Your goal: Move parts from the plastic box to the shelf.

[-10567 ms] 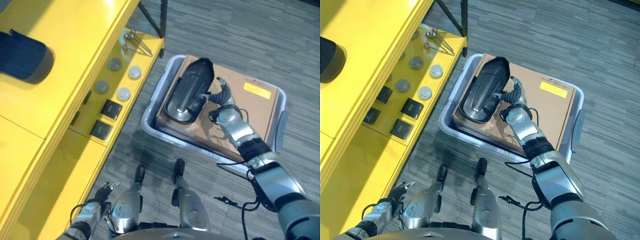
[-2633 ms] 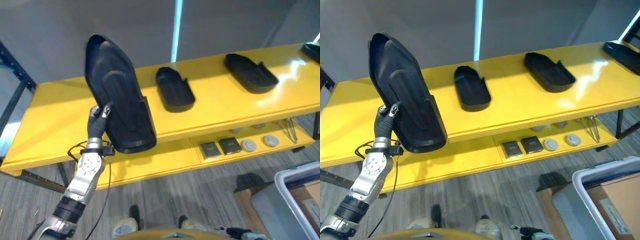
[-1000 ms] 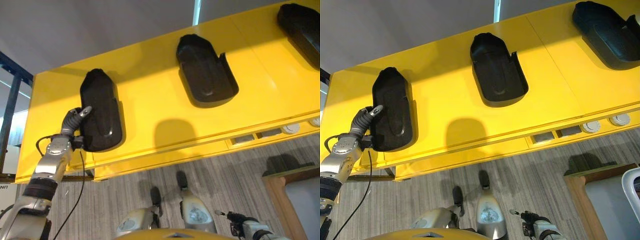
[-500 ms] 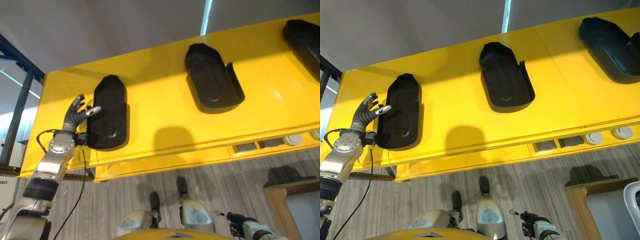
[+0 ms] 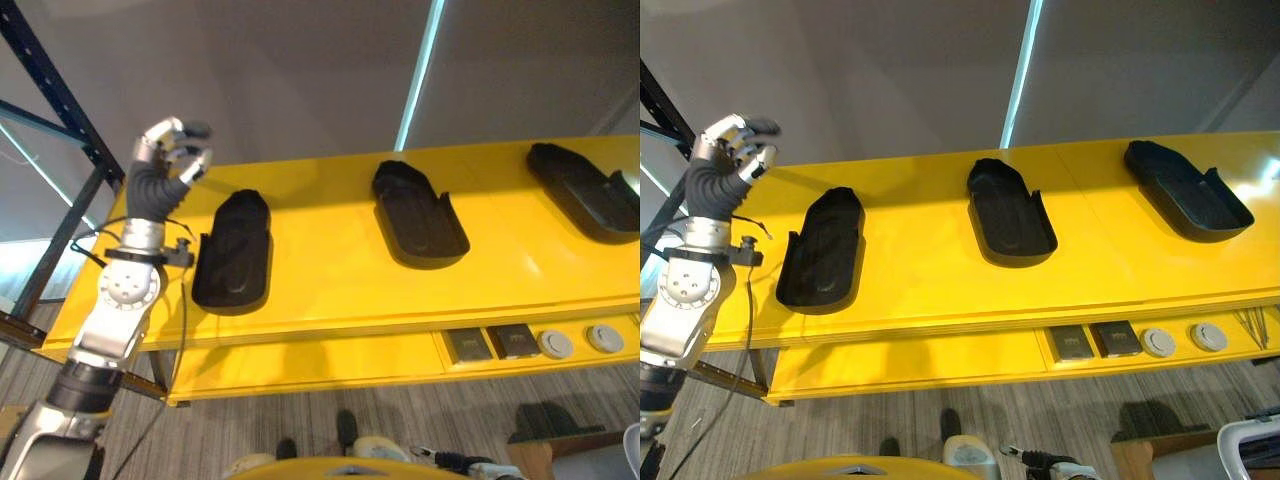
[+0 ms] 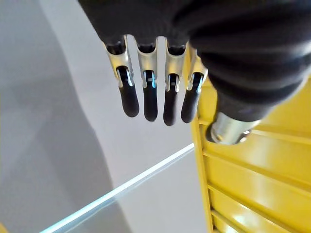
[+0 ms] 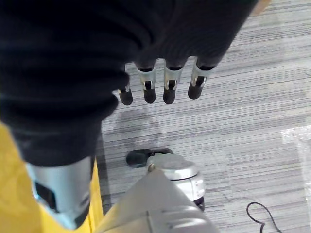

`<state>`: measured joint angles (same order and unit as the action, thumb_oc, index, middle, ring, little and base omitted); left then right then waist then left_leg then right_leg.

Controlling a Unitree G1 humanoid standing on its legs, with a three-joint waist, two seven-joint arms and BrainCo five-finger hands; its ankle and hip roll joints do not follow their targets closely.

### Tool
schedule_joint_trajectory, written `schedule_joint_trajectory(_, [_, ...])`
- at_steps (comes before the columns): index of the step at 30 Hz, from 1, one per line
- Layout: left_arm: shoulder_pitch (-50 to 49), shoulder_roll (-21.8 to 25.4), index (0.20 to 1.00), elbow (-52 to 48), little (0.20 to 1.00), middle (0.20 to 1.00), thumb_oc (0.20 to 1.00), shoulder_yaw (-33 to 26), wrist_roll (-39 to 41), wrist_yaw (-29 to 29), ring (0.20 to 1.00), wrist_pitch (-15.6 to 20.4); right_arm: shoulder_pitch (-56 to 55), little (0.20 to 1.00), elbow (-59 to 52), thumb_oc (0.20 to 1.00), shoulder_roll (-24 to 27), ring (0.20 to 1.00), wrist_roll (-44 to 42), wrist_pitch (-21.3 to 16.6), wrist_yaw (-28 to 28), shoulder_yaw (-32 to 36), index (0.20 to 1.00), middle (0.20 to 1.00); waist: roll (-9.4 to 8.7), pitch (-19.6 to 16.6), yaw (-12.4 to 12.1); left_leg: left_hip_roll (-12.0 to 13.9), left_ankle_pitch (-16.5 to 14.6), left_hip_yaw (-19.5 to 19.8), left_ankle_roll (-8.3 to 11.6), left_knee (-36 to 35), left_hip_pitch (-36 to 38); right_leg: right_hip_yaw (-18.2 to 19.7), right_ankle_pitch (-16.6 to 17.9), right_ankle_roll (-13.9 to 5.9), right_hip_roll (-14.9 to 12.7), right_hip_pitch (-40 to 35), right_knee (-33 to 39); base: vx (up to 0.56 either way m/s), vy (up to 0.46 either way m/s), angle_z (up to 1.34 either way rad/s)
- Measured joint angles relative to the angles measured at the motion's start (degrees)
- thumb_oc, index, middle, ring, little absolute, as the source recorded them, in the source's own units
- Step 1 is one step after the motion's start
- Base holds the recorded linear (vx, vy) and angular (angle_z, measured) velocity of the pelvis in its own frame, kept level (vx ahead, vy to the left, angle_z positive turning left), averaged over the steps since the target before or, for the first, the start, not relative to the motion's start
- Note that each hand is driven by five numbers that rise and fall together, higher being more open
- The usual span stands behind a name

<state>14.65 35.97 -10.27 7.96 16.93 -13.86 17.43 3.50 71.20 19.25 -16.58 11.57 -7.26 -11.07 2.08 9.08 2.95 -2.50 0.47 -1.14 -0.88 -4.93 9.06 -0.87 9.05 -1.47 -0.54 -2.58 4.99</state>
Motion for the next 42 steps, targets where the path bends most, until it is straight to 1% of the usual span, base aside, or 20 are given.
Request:
schedule_joint_trajectory(2, [-1.8,-2.19,0.2,0.81,0.2,0.2,0.2,0.81,0.44,0.34,0.2,1.44,0.11,1.0,-0.13,1.0,-0.34,1.0,0.01,0.0,0.0,-0.04,1.0,1.0,0.11,-0.65,-0.21,-0.03,0.0,0.28,0.0,0.0,-0.01,-0.18,-0.35,-0.36,-0.04,-0.07,0.02,-0.04,-0.028,0.07])
schedule_joint_trajectory(3, [-3.96,-5.42,0.2,1.78,0.2,0.2,0.2,3.03,0.52,-0.23,0.2,2.29,-0.04,1.0,-0.29,1.0,-0.93,1.0,0.05,0.22,-0.01,-0.52,1.0,1.0,0.08,-1.07,-0.74,-0.02,0.01,0.63,-0.01,0.0,-0.18,-0.42,-0.54,-0.15,-0.04,0.04,0.11,-0.09,-0.03,0.09])
schedule_joint_trajectory(5, [-6.1,-8.11,0.2,3.12,0.2,0.2,0.2,5.28,0.54,-1.02,0.2,3.16,-0.05,1.0,-0.23,1.0,-1.14,1.0,0.23,0.82,-0.06,-1.92,1.0,1.0,0.01,-1.16,-1.18,-0.01,0.02,0.79,-0.03,0.0,-0.76,-0.52,-0.55,-0.13,-0.05,0.48,0.1,-0.09,-0.02,0.11])
schedule_joint_trajectory(6, [-8.59,-10.7,0.2,5.1,0.2,0.2,0.2,8.45,0.43,-1.72,0.2,4.01,-0.02,1.0,0.23,1.0,-1.59,1.0,0.14,1.12,0.04,-2.32,1.0,1.0,-0.25,-1.01,-1.51,-0.01,0.06,1.08,-0.04,0.0,-1.58,-1.07,-0.52,-0.13,-0.17,1.2,-0.06,-0.06,-0.01,0.21])
schedule_joint_trajectory(7, [-9.98,-10.7,0.2,5.73,0.2,0.2,0.2,10.2,0.3,-1.91,0.2,4.08,0.04,1.0,0.98,1.0,-2.04,1.0,-0.16,1.09,0.29,-2.27,1.0,1.0,-0.46,-0.96,-1.58,0.08,0.16,1.15,0.02,0.01,-2.2,-1.45,-0.51,-0.12,-0.19,1.65,-0.06,-0.05,-0.005,0.23])
schedule_joint_trajectory(11, [-13.5,-10.46,0.2,6.5,0.2,0.2,0.2,13.21,-0.29,-2.02,0.2,4.28,0.07,1.0,2.08,1.0,-1.93,1.0,-2.06,1.13,0.49,-1.9,1.0,1.0,-0.6,-0.69,-2.49,0.25,0.77,1.24,0.01,0.0,-3.25,-1.93,-0.27,0.14,-0.16,2.49,0.14,-0.08,0.005,0.08])
schedule_joint_trajectory(12, [-14.03,-9.77,0.2,7.82,0.2,0.2,0.2,14.79,-0.31,-1.93,0.2,5.26,-0.04,1.0,2.22,1.0,-1.81,1.0,-2.06,0.44,0.29,-2.18,1.0,1.0,-0.43,-0.56,-2.72,0.27,0.85,1.31,0.01,0.0,-3.64,-2.24,-0.27,0.13,-0.22,2.76,0.14,-0.15,0.012,0.13])
schedule_joint_trajectory(13, [-14.03,-9.55,0.2,8.55,0.2,0.2,0.2,15.28,-0.33,-1.68,0.2,5.32,0.02,1.0,2.21,1.0,-1.91,1.0,-2.06,-0.1,0.24,-2.3,1.0,1.0,-0.38,-0.38,-2.73,0.27,0.85,1.36,0.02,0.0,-3.87,-2.57,-0.28,0.12,-0.33,2.85,0.14,-0.14,0.012,0.17])
schedule_joint_trajectory(14, [-14.11,-9.51,0.2,8.94,0.2,0.2,0.2,15.37,-0.33,-1.45,0.2,5.32,0.14,1.0,2.08,1.0,-1.96,1.0,-2.06,-0.28,0.23,-2.3,1.0,1.0,-0.19,-0.07,-2.97,0.27,0.85,1.39,0.01,0.0,-4.09,-2.83,-0.28,0.12,-0.42,2.92,0.13,-0.16,0.014,0.15])
schedule_joint_trajectory(15, [-14.2,-9.34,0.2,9.39,0.2,0.2,0.2,16.22,-0.5,-1.32,0.2,6.24,0.48,1.0,2.04,1.0,-1.53,1.0,-2.04,-0.7,0.08,-2.51,1.0,1.0,0.02,0.63,-3.35,0.26,1.06,1.45,-0.04,0.0,-5.03,-3.01,-0.22,0.03,-0.52,3.78,0.14,-0.12,0.008,0.12])
schedule_joint_trajectory(16, [-14.27,-8.84,0.2,9.39,0.2,0.2,0.2,16.6,-1.66,-1.59,0.2,6.67,0.86,1.0,2.09,1.0,-1.31,1.0,-2.04,-0.84,-0.07,-2.48,1.0,1.0,0.25,1.02,-3.86,0.24,1.21,1.46,-0.08,0.0,-6.01,-3.03,-0.08,-0.13,-0.58,4.71,0.1,-0.11,0.007,0.12])
schedule_joint_trajectory(17, [-14.15,-8.07,0.2,9.39,0.2,0.2,0.2,17.03,-2.81,-2.05,0.2,7.02,1.35,1.0,2.14,1.0,-1.17,1.0,-2.06,-1.23,-0.11,-2.52,1.0,1.0,0.42,2.03,-3.86,0.22,1.47,1.54,-0.15,0.01,-6.4,-3.16,0.0,-0.16,-0.64,4.99,0.0,-0.05,0.006,0.17])
schedule_joint_trajectory(19, [-14.23,-7.21,0.2,9.92,0.2,0.2,0.2,17.15,-3.77,-2.23,0.2,7.19,2.36,1.0,2.1,1.0,-0.92,1.0,-2.08,-1.42,-0.08,-2.5,1.0,1.0,0.86,3.4,-3.83,0.25,2.0,1.92,0.12,0.02,-6.31,-3.62,0.2,0.08,-0.66,4.9,0.0,-0.04,0.004,0.17])
schedule_joint_trajectory(20, [-15.05,-6.75,0.2,11.53,0.2,0.2,0.2,17.11,-3.78,-2.47,0.2,8.58,2.65,1.0,1.77,1.0,-0.16,1.0,-2.12,-1.35,-0.07,-2.52,1.0,1.0,1.71,4.05,-4.19,0.26,2.09,2.33,0.19,0.02,-6.51,-4.29,0.09,0.16,-0.69,4.8,0.16,-0.03,-0.002,0.1])
schedule_joint_trajectory(27, [-16.71,-5.36,0.2,10.93,0.2,0.2,0.2,16.83,-4.74,-1.96,0.2,12.37,3.72,1.0,1.75,1.0,0.24,1.0,-2.08,-1.32,-0.11,-2.23,1.0,1.0,3.29,6.07,-5.19,0.41,2.71,2.6,0.65,0.03,-6.41,-4.88,-0.09,-0.11,-0.67,4.75,0.16,-0.01,0.001,0.06])
schedule_joint_trajectory(29, [-17.01,-4.96,0.2,10.93,0.2,0.2,0.2,16.82,-4.71,-1.92,0.2,12.64,3.68,1.0,1.78,1.0,0.42,1.0,-2.08,-1.32,-0.1,-2.14,1.0,1.0,3.43,6.18,-5.18,0.41,2.65,2.63,0.71,0.02,-6.39,-4.96,-0.2,-0.15,-0.68,4.67,0.16,0.03,-0.004,0.01])
schedule_joint_trajectory(32, [-17.89,-4.06,0.2,10.94,0.2,0.2,0.2,16.75,-4.57,-0.32,0.2,13.67,3.33,1.0,1.78,1.0,0.48,1.0,-2.11,-1.29,-0.1,-1.85,1.0,1.0,3.52,6.25,-5.06,0.43,2.48,2.7,0.76,0.02,-6.19,-5.18,-0.43,-0.17,-0.69,4.43,0.16,0.01,-0.002,0.0])
schedule_joint_trajectory(36, [-18.58,-3.98,0.2,10.96,0.2,0.2,0.2,16.96,-4.58,0.97,0.2,14.21,3.39,1.0,1.77,1.0,0.57,1.0,-2.12,-1.29,-0.1,-1.66,1.0,1.0,3.71,6.83,-4.94,0.44,2.48,2.7,0.77,0.02,-6.17,-5.2,-0.44,-0.17,-0.69,4.43,0.16,0.04,-0.005,0.0])
schedule_joint_trajectory(40, [-18.59,-3.98,0.2,10.95,0.2,0.2,0.2,17.01,-4.25,1.98,0.2,15.3,3.32,1.0,1.77,1.0,0.56,1.0,-2.14,-1.3,-0.09,-1.63,1.0,1.0,3.71,6.84,-4.29,0.47,2.41,2.63,0.72,0.02,-6.0,-5.17,-0.48,-0.16,-0.68,4.31,0.16,0.05,-0.026,-0.01])
schedule_joint_trajectory(42, [-18.51,-3.99,0.2,10.92,0.2,0.2,0.2,17.12,-3.51,1.63,0.2,15.31,3.18,1.0,1.78,1.0,0.55,1.0,-2.15,-1.32,-0.09,-1.49,1.0,1.0,3.67,6.87,-3.9,0.51,2.29,2.59,0.55,0.03,-5.96,-5.08,-0.47,-0.16,-0.65,4.31,0.16,0.06,-0.042,-0.01])
